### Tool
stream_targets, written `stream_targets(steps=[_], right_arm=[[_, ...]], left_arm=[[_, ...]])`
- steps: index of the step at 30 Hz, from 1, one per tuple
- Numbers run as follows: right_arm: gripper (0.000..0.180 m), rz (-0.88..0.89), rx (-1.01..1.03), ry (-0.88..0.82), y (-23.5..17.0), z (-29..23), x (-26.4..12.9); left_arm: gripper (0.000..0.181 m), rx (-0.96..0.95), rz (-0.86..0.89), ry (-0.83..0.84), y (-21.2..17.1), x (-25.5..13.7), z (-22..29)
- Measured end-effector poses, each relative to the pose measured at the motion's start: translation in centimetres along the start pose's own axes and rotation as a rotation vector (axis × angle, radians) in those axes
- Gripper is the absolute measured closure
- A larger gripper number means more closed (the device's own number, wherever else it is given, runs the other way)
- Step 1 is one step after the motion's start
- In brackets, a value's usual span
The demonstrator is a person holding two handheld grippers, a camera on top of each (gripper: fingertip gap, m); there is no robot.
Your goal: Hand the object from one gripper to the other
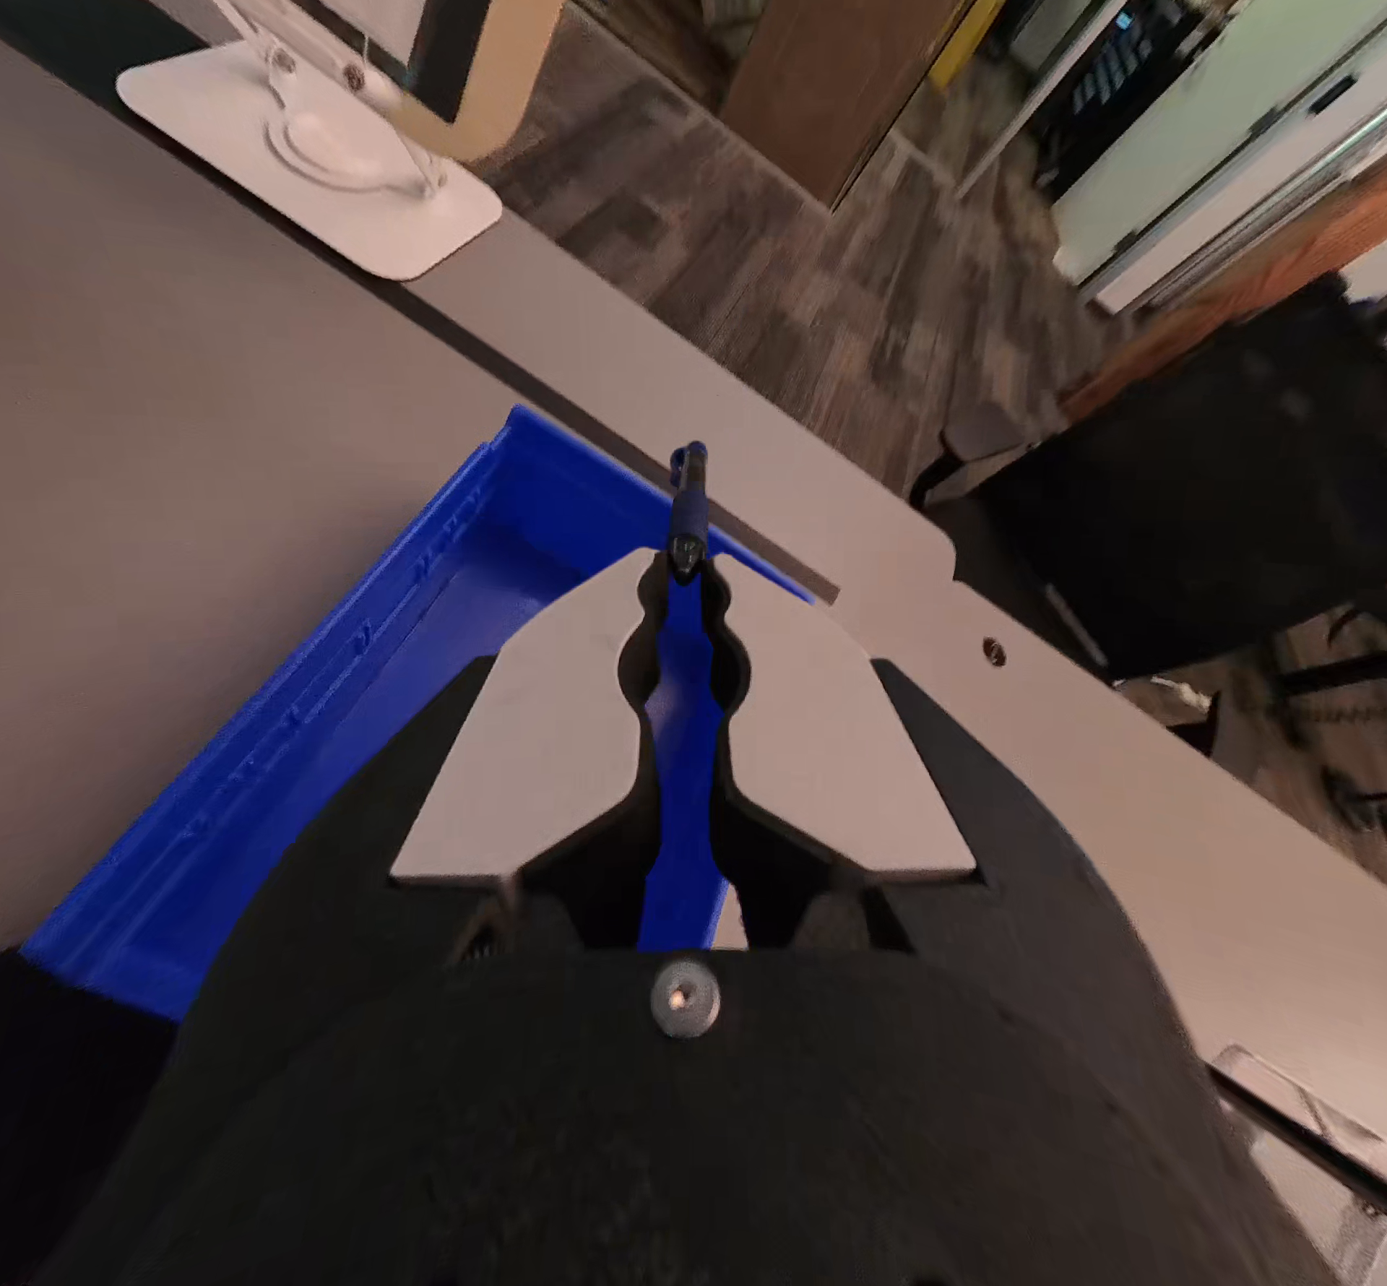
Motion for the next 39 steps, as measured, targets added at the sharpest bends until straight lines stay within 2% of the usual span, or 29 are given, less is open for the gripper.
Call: stream_targets(steps=[10,21,25,28,31,39], right_arm=[[0.17,-0.161,0.097,0.067,-2.0,0.7,2.1],[0.17,-0.437,0.279,0.161,-7.1,1.6,8.8],[0.17,-0.536,0.289,0.1,-8.1,1.6,10.7],[0.169,-0.582,0.301,0.077,-8.2,1.4,11.1],[0.169,-0.707,0.29,0.099,-8.8,0.6,11.0],[0.169,-0.957,0.416,0.161,-11.9,-0.2,11.9]], left_arm=[[0.137,0.013,0.0,-0.004,0.3,-0.2,0.4],[0.138,0.004,-0.018,-0.017,0.1,0.0,0.5],[0.139,-0.008,-0.014,-0.021,0.1,-0.1,0.3],[0.139,0.0,-0.015,-0.021,0.2,-0.1,0.4],[0.139,0.001,-0.017,-0.026,0.2,-0.1,0.5],[0.139,-0.003,-0.017,-0.038,0.4,-0.2,0.6]])
Point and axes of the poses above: each gripper's, where its closed fingertips meet, x out along the fingers, y out of its top, z = x × y across the jaws, the point moved 10 cm from there along -x, back along the fingers
